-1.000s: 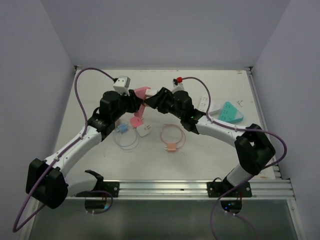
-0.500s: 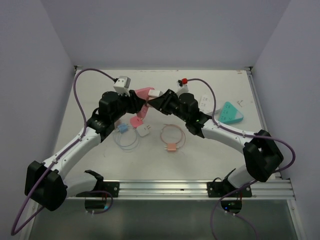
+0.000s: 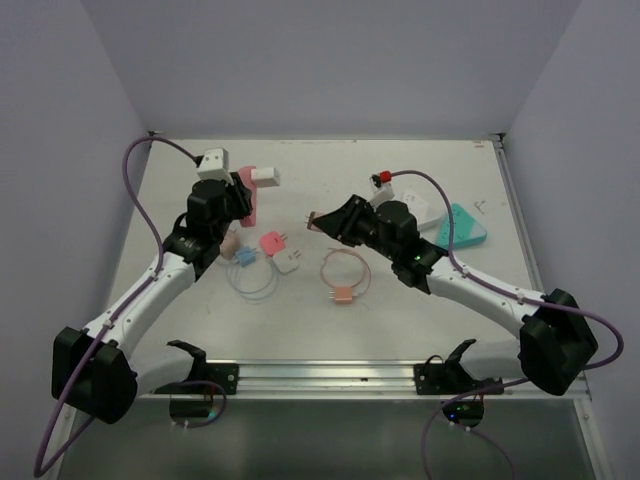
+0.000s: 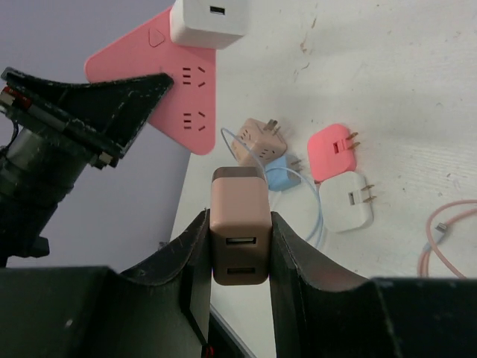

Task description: Pull the plug off the socket

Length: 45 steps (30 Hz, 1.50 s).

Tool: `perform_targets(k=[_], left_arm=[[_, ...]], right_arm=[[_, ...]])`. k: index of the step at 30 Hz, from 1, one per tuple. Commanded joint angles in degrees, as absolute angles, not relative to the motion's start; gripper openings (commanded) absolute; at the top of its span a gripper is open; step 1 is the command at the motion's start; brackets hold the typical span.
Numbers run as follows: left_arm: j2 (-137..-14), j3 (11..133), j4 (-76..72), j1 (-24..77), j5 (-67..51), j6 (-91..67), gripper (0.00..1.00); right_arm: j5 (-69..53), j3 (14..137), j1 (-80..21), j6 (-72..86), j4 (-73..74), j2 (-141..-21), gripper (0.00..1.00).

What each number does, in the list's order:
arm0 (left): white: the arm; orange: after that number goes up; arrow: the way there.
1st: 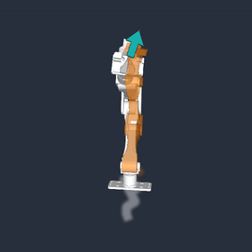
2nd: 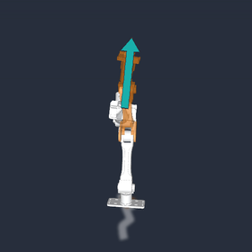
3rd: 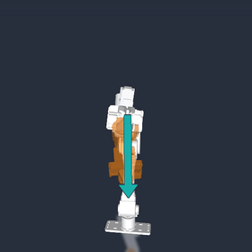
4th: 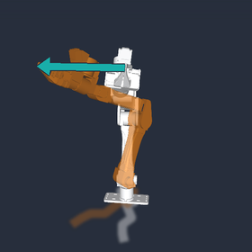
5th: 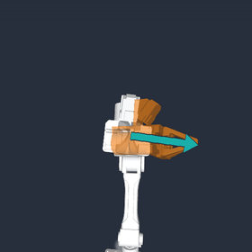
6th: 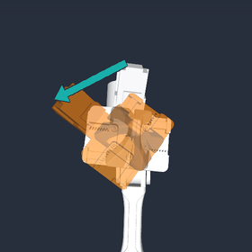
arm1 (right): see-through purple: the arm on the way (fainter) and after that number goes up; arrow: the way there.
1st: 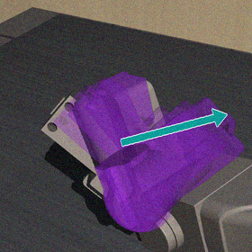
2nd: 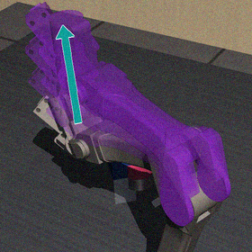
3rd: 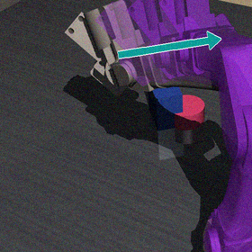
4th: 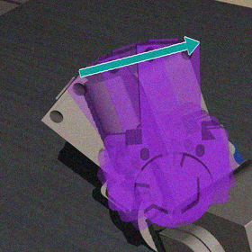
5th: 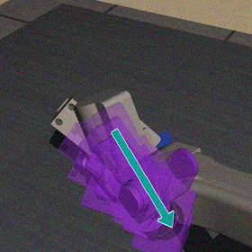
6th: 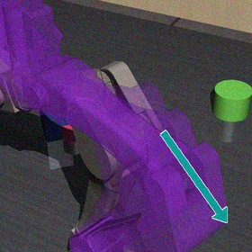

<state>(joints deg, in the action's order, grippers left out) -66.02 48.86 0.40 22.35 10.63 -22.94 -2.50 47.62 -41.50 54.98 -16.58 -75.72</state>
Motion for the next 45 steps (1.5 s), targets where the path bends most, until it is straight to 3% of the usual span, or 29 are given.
perform_targets(k=[1, 11, 16, 19, 23, 29, 38, 45], left_arm=[[-64.42, 51.50, -2.64, 21.18, 23.12, -20.92, 0.00], [-63.98, 50.89, -5.62, 21.27, 13.02, -20.21, 0.00], [-63.98, 50.28, -8.00, 21.18, 5.02, -19.60, 0.00], [-63.98, 50.27, -8.70, 21.18, 2.73, -19.34, 0.00], [-64.07, 50.36, -9.05, 21.18, 0.71, -18.90, 0.00], [-64.07, 50.19, -9.67, 21.18, -3.07, -18.28, 0.00], [-65.91, 51.06, -9.93, 21.18, -12.12, -16.53, 0.00], [-67.76, 52.91, -8.79, 21.18, -19.94, -14.94, 0.00]], right_arm=[[-3.08, 46.15, -41.22, 51.86, -13.72, -72.51, 0.00], [-13.35, 43.69, -41.74, 48.08, -10.70, -84.28, 0.00], [-15.12, 41.66, -42.19, 48.69, -13.53, -89.90, 0.06], [-14.59, 41.66, -42.19, 48.25, -13.10, -90.70, 0.16], [-12.49, 42.80, -42.19, 46.50, -8.72, -89.74, 0.48], [-10.38, 44.47, -42.28, 42.11, -3.27, -84.30, 0.66], [-3.88, 51.49, -42.36, 24.37, 3.06, -74.98, 0.83], [2.81, 58.79, -42.36, 7.14, 4.75, -74.79, 0.89]])
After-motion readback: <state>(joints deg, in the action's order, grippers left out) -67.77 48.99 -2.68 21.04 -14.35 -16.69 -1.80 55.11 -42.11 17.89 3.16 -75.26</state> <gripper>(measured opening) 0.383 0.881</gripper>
